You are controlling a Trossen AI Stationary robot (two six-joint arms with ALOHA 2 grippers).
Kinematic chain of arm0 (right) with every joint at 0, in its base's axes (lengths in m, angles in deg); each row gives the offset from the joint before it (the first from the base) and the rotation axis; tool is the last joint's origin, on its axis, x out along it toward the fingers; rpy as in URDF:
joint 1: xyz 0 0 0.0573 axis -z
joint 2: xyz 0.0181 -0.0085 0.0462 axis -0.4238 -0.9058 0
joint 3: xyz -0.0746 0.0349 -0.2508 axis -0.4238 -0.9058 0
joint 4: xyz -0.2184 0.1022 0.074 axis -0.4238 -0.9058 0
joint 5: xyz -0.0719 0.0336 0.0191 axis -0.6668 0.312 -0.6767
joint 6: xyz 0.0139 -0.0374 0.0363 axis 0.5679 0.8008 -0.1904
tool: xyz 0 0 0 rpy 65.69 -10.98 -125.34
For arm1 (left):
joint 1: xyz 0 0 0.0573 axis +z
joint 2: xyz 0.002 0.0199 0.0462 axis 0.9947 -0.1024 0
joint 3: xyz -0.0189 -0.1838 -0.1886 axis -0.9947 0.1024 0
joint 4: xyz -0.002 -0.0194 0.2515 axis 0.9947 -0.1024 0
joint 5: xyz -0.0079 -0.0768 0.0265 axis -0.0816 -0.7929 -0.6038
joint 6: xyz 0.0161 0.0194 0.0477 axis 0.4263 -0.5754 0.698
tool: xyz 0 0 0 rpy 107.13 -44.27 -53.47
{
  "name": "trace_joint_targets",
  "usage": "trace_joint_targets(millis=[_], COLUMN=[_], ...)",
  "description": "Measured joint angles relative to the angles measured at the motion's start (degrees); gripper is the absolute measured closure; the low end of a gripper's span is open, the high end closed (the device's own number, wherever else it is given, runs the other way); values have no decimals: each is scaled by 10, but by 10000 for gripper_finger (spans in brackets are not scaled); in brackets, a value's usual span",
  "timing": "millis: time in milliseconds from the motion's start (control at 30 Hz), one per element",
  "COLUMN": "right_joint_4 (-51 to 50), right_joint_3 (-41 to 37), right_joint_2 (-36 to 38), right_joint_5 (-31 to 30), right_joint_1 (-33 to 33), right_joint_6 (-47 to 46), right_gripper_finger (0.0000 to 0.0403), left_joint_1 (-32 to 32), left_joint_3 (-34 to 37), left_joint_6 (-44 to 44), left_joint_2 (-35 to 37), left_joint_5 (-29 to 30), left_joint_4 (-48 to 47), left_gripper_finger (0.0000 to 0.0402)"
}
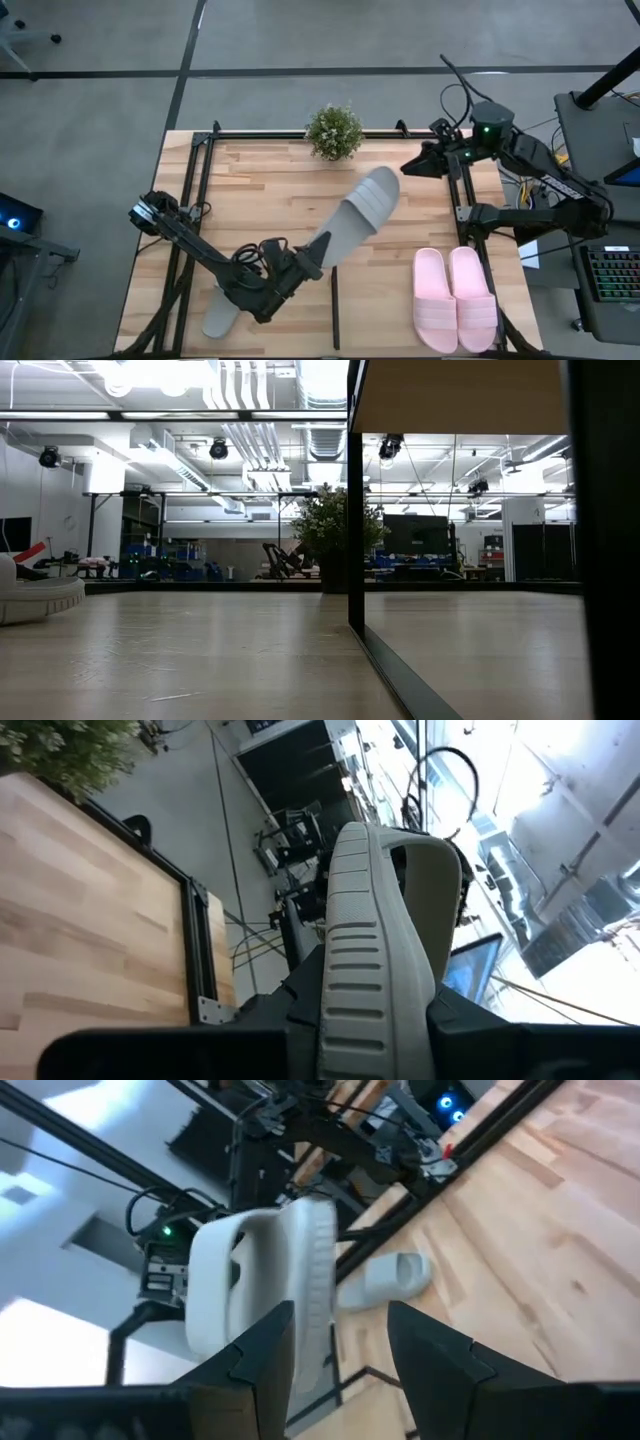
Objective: Pick and place slides into the shelf
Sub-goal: Put the top gray slide on the shelf
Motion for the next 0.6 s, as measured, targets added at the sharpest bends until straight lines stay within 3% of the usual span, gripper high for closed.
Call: trace_joint_targets(millis=[333, 600], right_joint_4=[114, 126], right_joint_3=[-70, -74], right_joint_2=[0, 0], right_joint_5=[24, 23], right_joint_1=[-31, -39], right_joint_6=[-56, -51], right_gripper_finger=[250, 250], left_joint_1=[0, 0], left_joint_3=[-1, 0], left_joint_6=[1, 4], left_joint_2=[0, 0], left_joint_5=[-3, -1], left_joint_4=[0, -1], left_gripper_finger=[360, 360])
